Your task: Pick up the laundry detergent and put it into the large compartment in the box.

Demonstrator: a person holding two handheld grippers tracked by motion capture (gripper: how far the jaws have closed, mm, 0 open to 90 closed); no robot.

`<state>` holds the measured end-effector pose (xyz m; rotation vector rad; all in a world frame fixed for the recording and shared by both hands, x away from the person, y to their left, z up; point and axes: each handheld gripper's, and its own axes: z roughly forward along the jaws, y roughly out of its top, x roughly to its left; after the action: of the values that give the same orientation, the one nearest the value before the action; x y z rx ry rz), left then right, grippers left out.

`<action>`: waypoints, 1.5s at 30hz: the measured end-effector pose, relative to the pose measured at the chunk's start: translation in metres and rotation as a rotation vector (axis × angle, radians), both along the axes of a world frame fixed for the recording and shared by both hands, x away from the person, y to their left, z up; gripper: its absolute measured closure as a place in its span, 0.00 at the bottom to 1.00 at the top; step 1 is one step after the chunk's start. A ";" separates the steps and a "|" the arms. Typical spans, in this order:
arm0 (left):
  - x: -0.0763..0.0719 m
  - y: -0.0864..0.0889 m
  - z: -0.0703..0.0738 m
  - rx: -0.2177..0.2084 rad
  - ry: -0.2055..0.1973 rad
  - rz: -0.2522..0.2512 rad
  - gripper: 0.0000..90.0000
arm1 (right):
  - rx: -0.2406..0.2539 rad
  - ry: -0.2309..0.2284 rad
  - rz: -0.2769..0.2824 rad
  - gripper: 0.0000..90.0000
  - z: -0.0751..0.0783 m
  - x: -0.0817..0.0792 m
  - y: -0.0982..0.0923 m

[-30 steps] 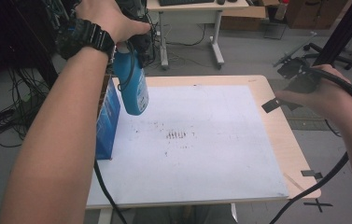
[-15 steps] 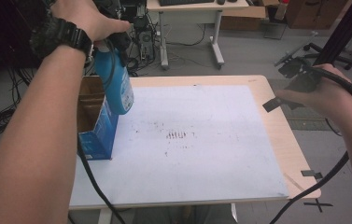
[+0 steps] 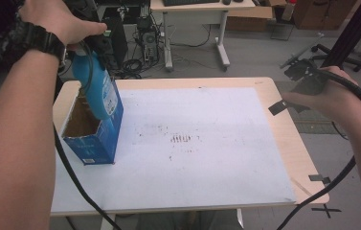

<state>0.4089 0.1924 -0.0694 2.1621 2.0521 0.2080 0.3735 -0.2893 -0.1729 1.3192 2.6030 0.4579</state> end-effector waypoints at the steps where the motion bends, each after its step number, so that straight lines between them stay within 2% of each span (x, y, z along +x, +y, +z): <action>1: 0.000 0.003 0.000 0.000 -0.001 0.002 0.42 | 0.000 0.000 -0.004 0.16 0.000 0.000 0.000; 15: -0.005 0.037 -0.006 0.026 -0.014 0.062 0.42 | 0.003 0.003 -0.009 0.16 -0.002 0.000 -0.001; 33: -0.001 0.056 -0.020 0.038 -0.003 0.083 0.42 | 0.001 0.009 -0.009 0.16 -0.005 0.001 -0.002; 45: 0.003 0.059 -0.027 0.038 0.009 0.086 0.42 | 0.001 0.015 -0.016 0.16 -0.007 0.001 -0.005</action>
<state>0.4117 0.2511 -0.0962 2.1020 2.1648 0.2500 0.3748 -0.2939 -0.1799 1.3472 2.6027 0.4493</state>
